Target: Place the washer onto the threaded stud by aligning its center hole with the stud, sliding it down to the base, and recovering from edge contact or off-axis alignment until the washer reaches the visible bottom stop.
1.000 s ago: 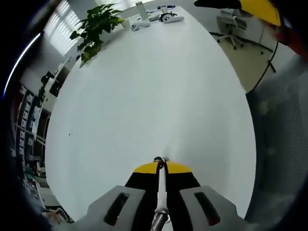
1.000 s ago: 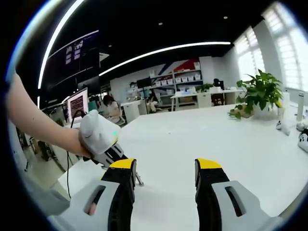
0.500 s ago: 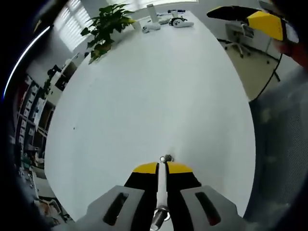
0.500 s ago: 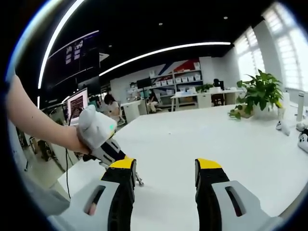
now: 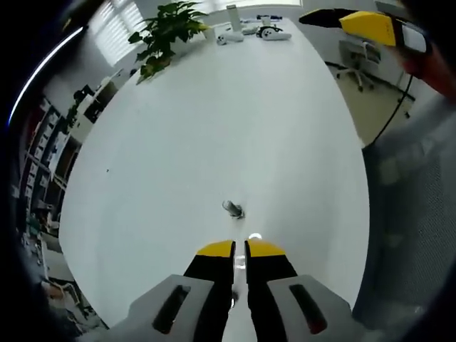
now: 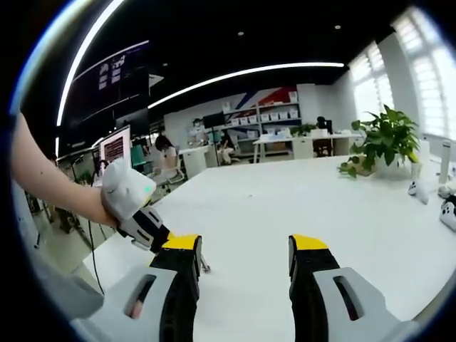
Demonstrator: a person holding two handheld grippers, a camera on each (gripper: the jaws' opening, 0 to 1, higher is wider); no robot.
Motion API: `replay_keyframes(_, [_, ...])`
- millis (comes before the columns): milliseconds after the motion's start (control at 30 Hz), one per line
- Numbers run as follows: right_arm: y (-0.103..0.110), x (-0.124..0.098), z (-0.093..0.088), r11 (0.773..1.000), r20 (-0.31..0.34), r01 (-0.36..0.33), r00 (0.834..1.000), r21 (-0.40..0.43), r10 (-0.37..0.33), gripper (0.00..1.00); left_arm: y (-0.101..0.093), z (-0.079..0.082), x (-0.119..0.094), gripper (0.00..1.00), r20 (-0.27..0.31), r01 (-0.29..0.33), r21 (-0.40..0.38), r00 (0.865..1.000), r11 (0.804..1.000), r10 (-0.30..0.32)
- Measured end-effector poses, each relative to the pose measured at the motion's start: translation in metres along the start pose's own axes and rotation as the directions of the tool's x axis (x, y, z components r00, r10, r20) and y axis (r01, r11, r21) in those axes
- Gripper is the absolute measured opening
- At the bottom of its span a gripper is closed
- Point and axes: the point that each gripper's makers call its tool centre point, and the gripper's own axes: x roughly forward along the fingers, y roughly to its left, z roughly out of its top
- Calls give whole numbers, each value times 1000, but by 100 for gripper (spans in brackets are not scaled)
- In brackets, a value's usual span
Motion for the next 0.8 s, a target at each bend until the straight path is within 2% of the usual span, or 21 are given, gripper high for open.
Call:
replay_keyframes(200, [-1, 0, 0, 1000, -1, 3, 1000, -4, -3, 52, -11, -13, 3, 3, 3, 28, -55, 1000, 998, -28])
replay_keyframes(300, [-1, 0, 0, 1000, -3, 3, 1000, -4, -3, 52, -18, -20, 7, 3, -10, 50, -57, 999, 997, -50])
replay_keyframes(567, [1, 1, -1, 1000, -5, -1, 1000, -8, 1, 52, -33, -20, 15, 3, -17, 90, -67, 996, 994, -91])
replay_keyframes(800, [0, 1, -2, 1000, -10, -2, 1000, -6, 2, 52, -47, -32, 28, 3, -81, 134, -40, 987, 990, -137])
